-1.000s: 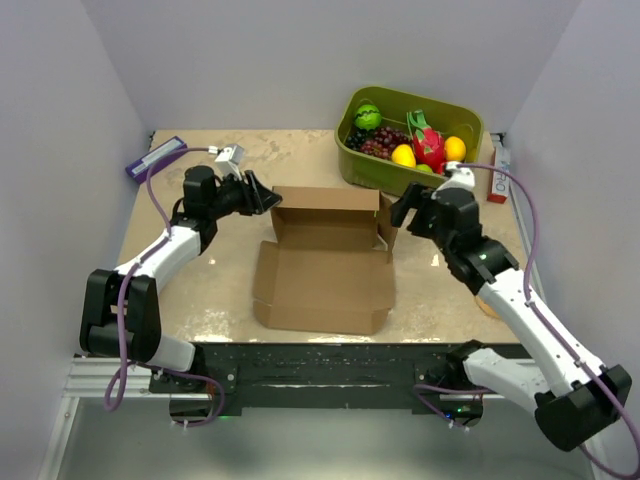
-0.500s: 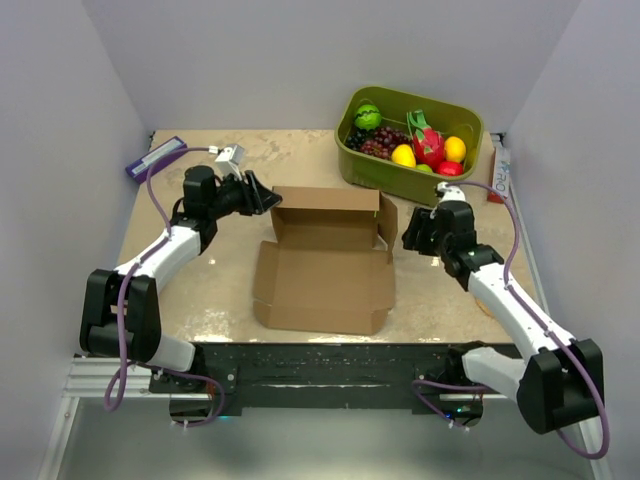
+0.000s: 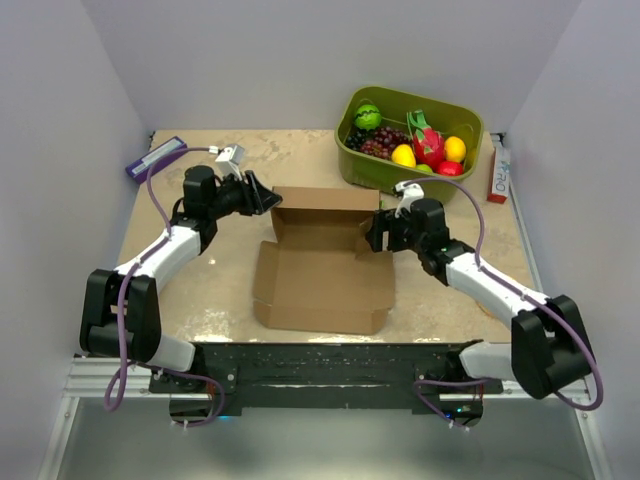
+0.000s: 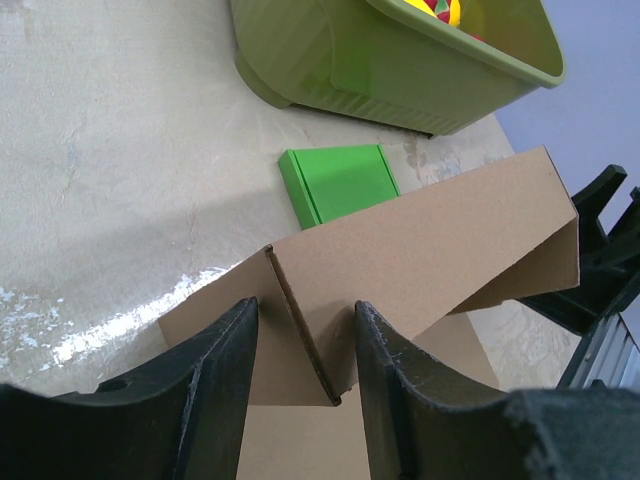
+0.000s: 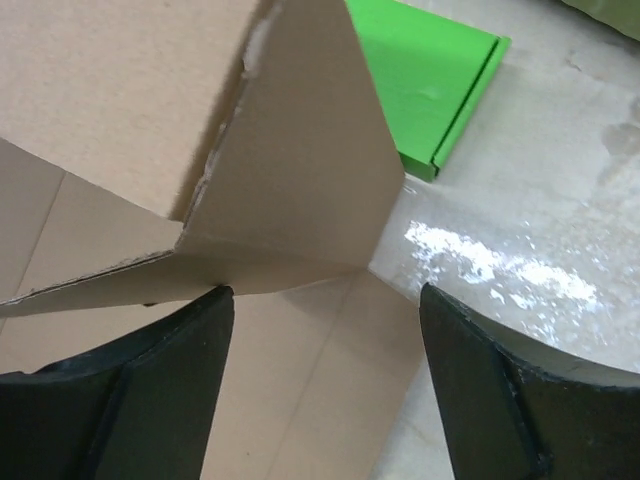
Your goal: Fold the paper box
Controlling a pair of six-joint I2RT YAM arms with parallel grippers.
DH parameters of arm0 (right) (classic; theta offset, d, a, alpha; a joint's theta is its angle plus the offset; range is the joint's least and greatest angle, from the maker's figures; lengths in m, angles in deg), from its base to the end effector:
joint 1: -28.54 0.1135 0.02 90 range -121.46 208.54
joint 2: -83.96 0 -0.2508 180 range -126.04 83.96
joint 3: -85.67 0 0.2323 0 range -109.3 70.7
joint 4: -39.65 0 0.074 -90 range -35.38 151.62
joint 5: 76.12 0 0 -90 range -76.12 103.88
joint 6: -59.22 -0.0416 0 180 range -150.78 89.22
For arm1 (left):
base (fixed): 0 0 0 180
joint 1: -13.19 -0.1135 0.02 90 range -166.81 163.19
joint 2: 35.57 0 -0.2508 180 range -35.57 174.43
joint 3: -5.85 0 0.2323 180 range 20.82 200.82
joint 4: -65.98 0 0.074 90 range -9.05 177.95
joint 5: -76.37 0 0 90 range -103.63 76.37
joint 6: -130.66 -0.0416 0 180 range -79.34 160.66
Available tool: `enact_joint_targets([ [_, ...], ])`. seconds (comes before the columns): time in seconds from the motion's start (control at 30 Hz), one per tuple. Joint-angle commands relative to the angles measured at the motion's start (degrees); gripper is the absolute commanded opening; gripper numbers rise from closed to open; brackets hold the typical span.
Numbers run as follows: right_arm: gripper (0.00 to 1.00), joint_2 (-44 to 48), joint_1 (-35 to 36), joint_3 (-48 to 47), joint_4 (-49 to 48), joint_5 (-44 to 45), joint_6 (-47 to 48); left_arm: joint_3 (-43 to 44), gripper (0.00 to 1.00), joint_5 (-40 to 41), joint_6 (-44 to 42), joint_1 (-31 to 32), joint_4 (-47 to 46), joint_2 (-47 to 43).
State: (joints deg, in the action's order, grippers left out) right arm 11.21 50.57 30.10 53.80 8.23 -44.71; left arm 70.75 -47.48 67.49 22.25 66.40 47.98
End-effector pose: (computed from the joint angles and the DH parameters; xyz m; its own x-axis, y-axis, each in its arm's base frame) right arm 0.2452 0.1036 0.2244 -0.5765 0.0252 -0.8167 -0.3219 0.9117 0.2553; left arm 0.3069 -0.0724 0.2530 -0.5816 -0.2868 -0.7612 0.4350 0.6811 -0.5890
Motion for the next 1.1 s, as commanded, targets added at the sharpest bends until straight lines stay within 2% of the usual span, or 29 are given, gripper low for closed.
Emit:
enact_joint_targets([
  [0.0,0.81,-1.86,1.01,0.70,-9.89,1.69,3.47,0.69,0.48,0.62,-1.96,-0.62,2.59,0.03],
  [0.17,0.82,-4.41,0.92,1.75,-15.52,3.37,5.93,0.69,0.48,0.45,-2.04,-0.62,2.59,0.21],
  [0.4,0.82,-7.22,1.01,0.70,-21.94,-1.64,10.77,1.04,0.47,-0.08,-2.13,-0.62,2.86,0.91],
  [0.7,0.80,-12.15,0.92,-1.59,-27.03,-6.39,9.45,1.48,0.47,0.27,-2.92,-0.80,3.82,1.18],
  [0.8,0.75,-12.68,0.92,-1.76,-28.80,-6.65,9.19,1.57,0.47,0.18,-3.01,-0.80,3.91,1.27],
  [0.93,0.63,-13.38,0.92,-2.29,-30.64,-6.13,8.13,1.66,0.47,0.01,-3.10,-0.80,4.00,1.35],
  [1.07,0.57,-14.17,1.09,-2.29,-32.40,-4.81,5.33,1.66,0.47,-0.34,-3.01,-0.80,4.00,1.53],
])
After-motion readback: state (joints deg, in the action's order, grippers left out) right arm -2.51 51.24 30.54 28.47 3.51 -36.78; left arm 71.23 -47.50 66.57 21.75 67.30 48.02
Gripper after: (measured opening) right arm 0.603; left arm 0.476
